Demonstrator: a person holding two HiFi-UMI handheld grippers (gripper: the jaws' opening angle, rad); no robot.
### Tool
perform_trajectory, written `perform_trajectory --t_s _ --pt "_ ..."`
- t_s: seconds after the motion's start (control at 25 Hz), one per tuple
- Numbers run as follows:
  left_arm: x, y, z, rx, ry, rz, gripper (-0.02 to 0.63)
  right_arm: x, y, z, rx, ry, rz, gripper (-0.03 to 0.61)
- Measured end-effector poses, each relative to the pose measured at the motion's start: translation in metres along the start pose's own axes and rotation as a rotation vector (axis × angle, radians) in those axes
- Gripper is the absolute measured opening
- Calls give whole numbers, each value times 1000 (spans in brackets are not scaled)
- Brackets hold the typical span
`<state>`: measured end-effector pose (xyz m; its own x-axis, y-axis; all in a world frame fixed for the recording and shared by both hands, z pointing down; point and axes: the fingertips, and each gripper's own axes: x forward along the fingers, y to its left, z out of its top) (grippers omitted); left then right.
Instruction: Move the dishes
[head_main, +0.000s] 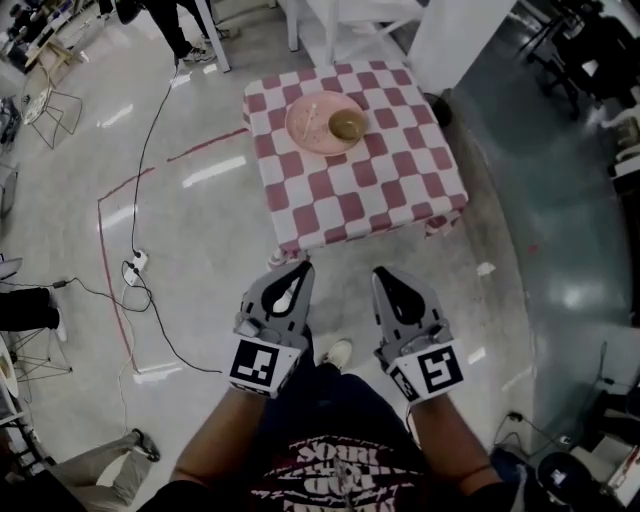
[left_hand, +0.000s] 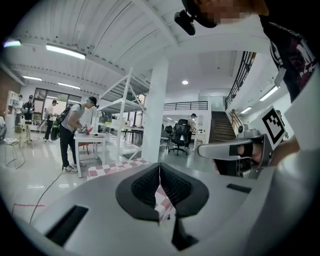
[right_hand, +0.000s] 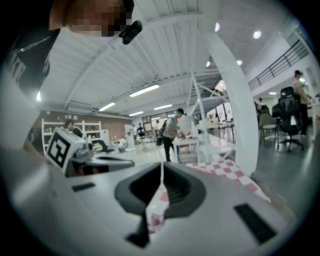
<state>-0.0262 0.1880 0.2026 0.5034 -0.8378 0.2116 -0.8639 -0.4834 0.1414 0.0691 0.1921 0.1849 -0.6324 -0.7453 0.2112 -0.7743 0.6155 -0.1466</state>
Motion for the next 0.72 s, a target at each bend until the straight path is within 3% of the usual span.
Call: perform_trajectory --t_s 0.28,0.48,0.72 --pt "35 58 25 8 -30 -52 31 71 -1 16 14 10 -12 37" --pt "63 89 29 38 0 -105 31 123 -5 26 30 9 -31 37" --pt "88 121 39 4 10 -171 31 161 -10 41 19 10 -76 37"
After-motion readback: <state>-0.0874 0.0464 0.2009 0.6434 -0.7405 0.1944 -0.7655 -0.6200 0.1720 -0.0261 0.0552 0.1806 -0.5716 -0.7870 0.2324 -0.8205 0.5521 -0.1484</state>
